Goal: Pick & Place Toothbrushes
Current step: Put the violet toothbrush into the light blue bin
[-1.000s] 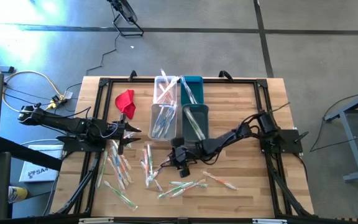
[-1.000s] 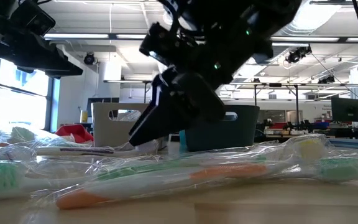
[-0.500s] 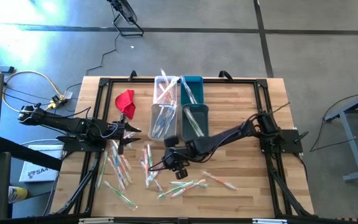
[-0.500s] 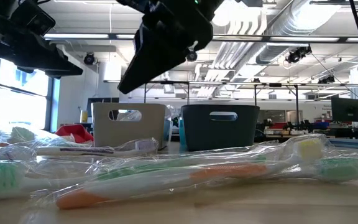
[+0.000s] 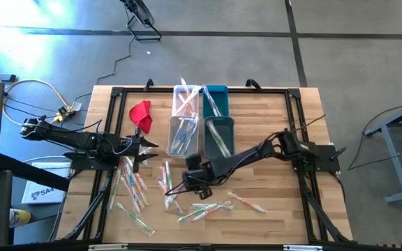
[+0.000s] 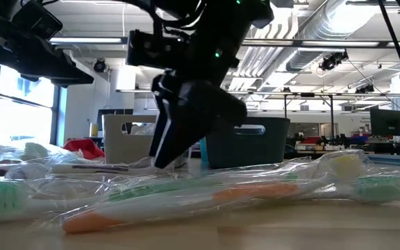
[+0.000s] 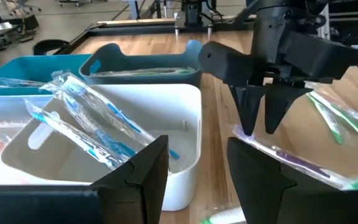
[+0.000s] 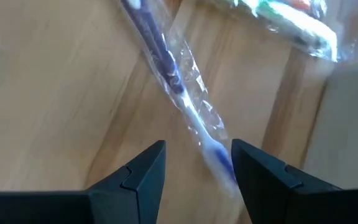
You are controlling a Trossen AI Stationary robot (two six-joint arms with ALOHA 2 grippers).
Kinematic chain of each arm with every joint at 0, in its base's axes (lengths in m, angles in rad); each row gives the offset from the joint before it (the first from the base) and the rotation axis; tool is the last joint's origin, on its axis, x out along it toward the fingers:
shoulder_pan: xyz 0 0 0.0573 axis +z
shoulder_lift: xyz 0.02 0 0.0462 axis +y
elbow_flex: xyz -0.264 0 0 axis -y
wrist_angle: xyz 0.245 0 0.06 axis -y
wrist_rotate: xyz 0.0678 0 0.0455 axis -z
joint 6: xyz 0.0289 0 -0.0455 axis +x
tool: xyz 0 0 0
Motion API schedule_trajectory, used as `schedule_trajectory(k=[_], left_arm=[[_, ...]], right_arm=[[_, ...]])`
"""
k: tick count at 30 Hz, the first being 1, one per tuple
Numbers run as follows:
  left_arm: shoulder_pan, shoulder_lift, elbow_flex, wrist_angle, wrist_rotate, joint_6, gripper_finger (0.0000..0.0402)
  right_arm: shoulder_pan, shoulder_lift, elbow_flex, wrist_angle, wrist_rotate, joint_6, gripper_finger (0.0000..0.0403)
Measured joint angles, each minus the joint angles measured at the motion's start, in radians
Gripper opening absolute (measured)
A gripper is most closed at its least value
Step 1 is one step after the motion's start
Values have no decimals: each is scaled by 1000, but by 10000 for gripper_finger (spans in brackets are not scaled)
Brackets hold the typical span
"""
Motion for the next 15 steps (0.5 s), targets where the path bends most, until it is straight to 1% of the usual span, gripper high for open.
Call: schedule_trajectory(k=[7, 15], left_arm=[[0, 0, 0, -3, -4, 17, 159], [0, 0, 0, -3, -4, 18, 159]], right_arm=[[-11, -2, 17, -18, -7, -5, 176], [-10, -2, 17, -90, -8, -6, 176]])
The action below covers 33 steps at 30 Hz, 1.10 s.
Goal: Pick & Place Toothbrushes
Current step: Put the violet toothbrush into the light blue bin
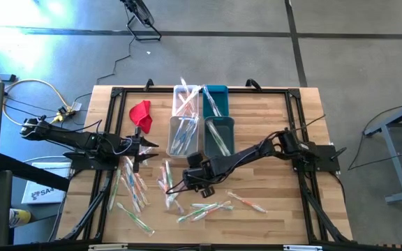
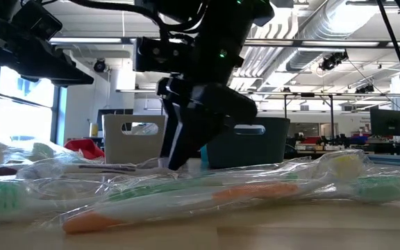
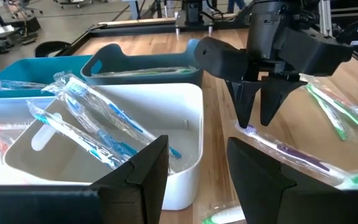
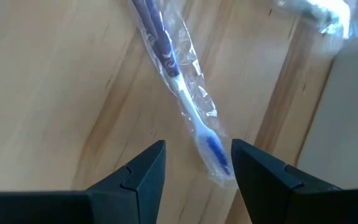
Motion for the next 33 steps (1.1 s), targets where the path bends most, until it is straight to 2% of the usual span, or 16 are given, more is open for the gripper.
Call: schedule_trajectory(k=[8, 14, 23, 33], left_arm=[[0, 0, 0, 0, -2, 0, 159], [0, 0, 0, 0, -2, 0, 159], [0, 0, 0, 1, -2, -1, 159], [0, 0, 0, 1, -1, -2, 159]], right_arm=[[13, 0, 0, -44, -71, 19, 176], [34, -1, 0, -131, -71, 61, 176], [40, -1, 0, -109, -76, 69, 174], [38, -1, 0, -109, -74, 71, 105]])
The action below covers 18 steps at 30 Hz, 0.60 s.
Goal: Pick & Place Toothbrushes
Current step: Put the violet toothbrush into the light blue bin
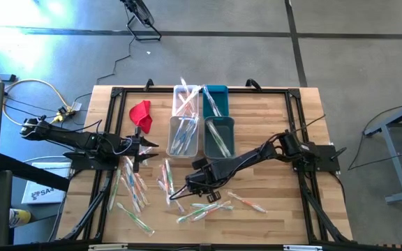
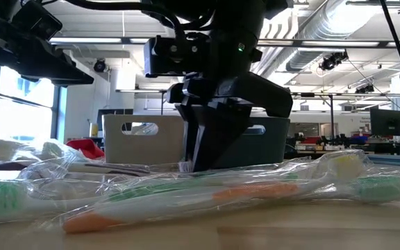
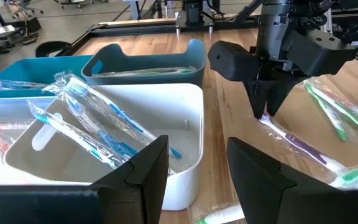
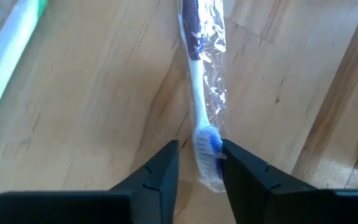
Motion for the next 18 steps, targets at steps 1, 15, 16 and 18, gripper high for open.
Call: schedule_trajectory(k=[1, 15, 16, 18], left_arm=[[0, 0, 0, 0, 0, 0, 159], [0, 0, 0, 0, 0, 0, 159], [0, 0, 0, 0, 0, 0, 159], [0, 0, 0, 0, 0, 0, 159]], right_arm=[[-1, 0, 0, 0, 0, -3, 97], [-8, -3, 0, -17, 5, -17, 18], [-8, -3, 0, -22, 5, -18, 12], [-6, -3, 1, -34, 6, -32, 6]])
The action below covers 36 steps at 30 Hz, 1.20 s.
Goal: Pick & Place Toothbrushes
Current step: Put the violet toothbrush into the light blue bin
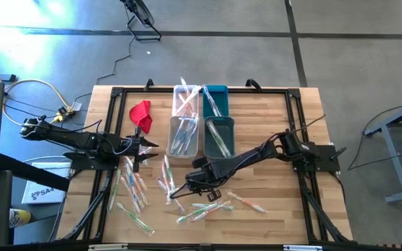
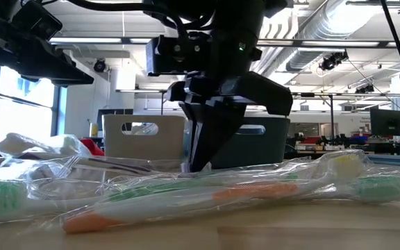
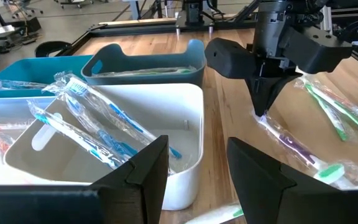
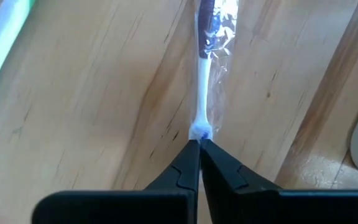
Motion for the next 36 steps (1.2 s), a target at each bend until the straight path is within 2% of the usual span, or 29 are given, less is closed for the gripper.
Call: schedule_trajectory(k=[9, 21, 36], left_arm=[[0, 0, 0, 0, 0, 0, 159], [0, 0, 0, 0, 1, 0, 159], [0, 0, 0, 0, 1, -1, 159]], right_arm=[[10, -24, -2, -16, -7, -12, 3], [10, -184, -2, 2, -57, -13, 3], [0, -371, -2, -53, 56, -4, 3]])
